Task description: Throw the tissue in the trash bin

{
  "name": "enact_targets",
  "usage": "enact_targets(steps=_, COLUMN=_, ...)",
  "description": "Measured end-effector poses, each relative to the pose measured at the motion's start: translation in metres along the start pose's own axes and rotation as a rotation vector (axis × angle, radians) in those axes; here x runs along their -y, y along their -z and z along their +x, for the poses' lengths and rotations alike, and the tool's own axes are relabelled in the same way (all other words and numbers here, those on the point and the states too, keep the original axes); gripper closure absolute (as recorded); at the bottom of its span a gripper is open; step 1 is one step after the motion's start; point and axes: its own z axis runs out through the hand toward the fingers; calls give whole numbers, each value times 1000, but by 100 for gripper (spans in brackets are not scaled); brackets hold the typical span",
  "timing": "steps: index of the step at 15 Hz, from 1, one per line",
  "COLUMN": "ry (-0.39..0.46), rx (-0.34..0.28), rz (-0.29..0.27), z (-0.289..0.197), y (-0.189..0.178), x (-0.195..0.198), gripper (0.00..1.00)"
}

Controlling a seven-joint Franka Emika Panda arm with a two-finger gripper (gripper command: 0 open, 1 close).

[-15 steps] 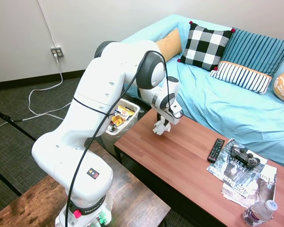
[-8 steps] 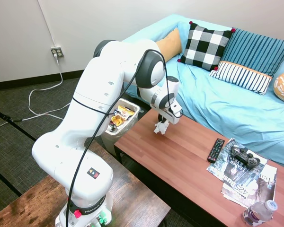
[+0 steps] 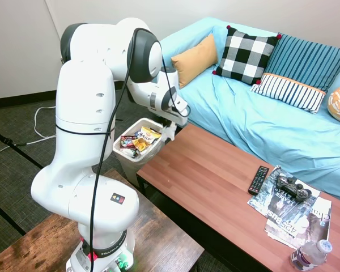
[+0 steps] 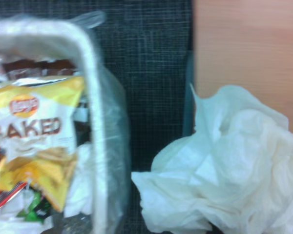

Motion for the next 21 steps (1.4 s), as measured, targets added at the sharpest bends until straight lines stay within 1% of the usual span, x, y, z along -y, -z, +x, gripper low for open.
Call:
enact_targets(steps=3, ry=132, rx=-16, rz=-17, z=-60, y=-17, x=34, gripper=100)
enact_targets(steps=5, ry=196, rx=-17, rz=-40, z=-86, y=-47, x=55, gripper=100)
enact_targets(steps=8, ry=265, rx=-14, rz=-74, z=-115, y=-93, x=84, gripper=100)
enact_targets(steps=9, ry=277, rx=-15, rz=-91, z=-122, y=-108, x=90, gripper=0)
enact_targets(steps=11, ry=288, rx=-18, rz=-125, z=-128, y=-134, x=95, gripper=0)
enact_targets(steps=13, ry=288, rx=-23, rz=-138, z=-124, y=-148, x=97, gripper=0)
enact_targets(steps=17, ry=274, rx=-37, rz=-154, z=-109, y=-153, x=104, gripper=0)
enact_targets(steps=21, ry=276, rx=-40, rz=-144, z=-109, y=-149, x=111, gripper=0)
